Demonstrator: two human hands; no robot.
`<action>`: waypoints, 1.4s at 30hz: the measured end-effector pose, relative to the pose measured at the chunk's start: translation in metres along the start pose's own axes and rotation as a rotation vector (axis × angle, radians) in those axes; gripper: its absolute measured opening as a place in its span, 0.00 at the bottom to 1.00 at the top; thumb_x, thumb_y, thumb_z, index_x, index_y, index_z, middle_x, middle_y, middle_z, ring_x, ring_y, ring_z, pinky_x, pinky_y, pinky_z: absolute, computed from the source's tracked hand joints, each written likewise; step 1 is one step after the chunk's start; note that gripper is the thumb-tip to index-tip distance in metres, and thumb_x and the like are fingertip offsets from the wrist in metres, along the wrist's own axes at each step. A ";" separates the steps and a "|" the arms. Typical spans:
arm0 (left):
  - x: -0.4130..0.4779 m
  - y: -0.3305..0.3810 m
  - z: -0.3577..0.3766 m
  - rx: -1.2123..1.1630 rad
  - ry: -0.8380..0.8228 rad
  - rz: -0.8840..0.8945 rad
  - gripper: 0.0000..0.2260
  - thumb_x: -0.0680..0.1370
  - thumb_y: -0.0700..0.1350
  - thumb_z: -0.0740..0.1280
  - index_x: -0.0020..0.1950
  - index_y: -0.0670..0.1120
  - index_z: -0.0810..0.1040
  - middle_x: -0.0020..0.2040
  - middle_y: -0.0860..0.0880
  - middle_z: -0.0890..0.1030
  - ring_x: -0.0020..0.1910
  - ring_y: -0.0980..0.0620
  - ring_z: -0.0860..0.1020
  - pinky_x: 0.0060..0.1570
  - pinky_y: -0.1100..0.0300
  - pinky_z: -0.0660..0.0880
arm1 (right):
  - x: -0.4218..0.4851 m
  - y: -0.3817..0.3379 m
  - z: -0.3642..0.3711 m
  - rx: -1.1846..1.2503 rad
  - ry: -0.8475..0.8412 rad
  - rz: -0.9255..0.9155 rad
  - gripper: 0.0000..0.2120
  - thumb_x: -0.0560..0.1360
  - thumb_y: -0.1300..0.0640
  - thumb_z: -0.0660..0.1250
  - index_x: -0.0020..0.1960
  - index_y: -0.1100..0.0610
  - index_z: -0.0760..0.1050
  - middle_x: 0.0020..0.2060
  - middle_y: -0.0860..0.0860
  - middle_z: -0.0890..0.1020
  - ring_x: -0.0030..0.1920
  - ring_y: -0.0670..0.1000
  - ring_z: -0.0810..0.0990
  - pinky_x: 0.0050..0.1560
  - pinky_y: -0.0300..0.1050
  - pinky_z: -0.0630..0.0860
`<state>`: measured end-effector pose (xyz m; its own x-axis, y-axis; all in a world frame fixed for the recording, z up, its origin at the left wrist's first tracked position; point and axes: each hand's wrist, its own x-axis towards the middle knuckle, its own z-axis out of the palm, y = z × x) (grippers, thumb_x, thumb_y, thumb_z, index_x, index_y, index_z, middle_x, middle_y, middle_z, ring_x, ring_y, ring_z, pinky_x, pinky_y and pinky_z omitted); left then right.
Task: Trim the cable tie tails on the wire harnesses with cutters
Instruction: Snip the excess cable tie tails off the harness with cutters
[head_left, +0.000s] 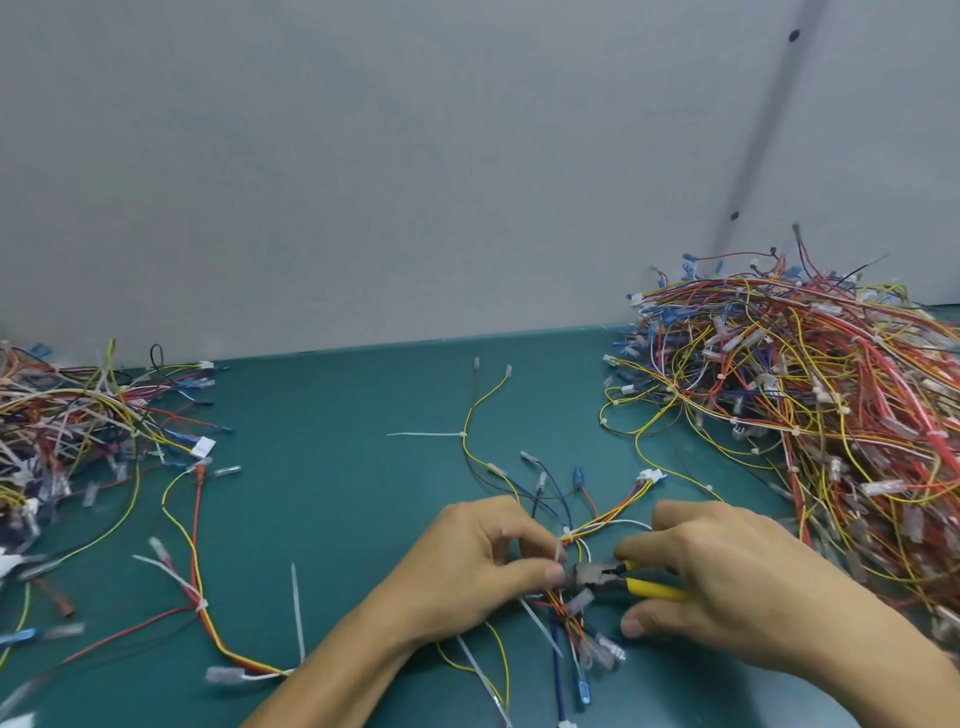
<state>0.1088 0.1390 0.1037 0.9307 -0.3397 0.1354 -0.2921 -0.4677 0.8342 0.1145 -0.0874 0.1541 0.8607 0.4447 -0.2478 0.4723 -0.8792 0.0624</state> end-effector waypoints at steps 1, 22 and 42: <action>0.001 0.000 0.002 0.007 0.019 -0.003 0.03 0.72 0.43 0.74 0.42 0.51 0.84 0.36 0.57 0.77 0.29 0.59 0.66 0.34 0.68 0.63 | 0.000 0.000 0.000 0.006 -0.003 0.000 0.29 0.67 0.26 0.59 0.60 0.43 0.70 0.44 0.44 0.69 0.43 0.46 0.67 0.39 0.44 0.64; 0.002 -0.007 0.001 -0.135 0.006 -0.077 0.05 0.76 0.44 0.70 0.41 0.47 0.79 0.27 0.50 0.66 0.27 0.55 0.60 0.28 0.65 0.60 | -0.001 0.009 0.001 0.067 0.042 -0.003 0.28 0.68 0.26 0.59 0.61 0.41 0.70 0.44 0.43 0.70 0.47 0.45 0.72 0.45 0.43 0.73; 0.002 -0.008 0.002 -0.104 0.003 -0.090 0.04 0.75 0.46 0.71 0.40 0.49 0.79 0.26 0.55 0.67 0.27 0.55 0.61 0.29 0.62 0.60 | 0.001 0.000 0.003 -0.016 0.067 -0.019 0.25 0.70 0.27 0.56 0.57 0.43 0.69 0.43 0.45 0.70 0.41 0.46 0.67 0.39 0.44 0.64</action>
<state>0.1127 0.1406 0.0966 0.9528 -0.2979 0.0585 -0.1828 -0.4093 0.8939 0.1145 -0.0875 0.1506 0.8624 0.4719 -0.1834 0.4908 -0.8681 0.0741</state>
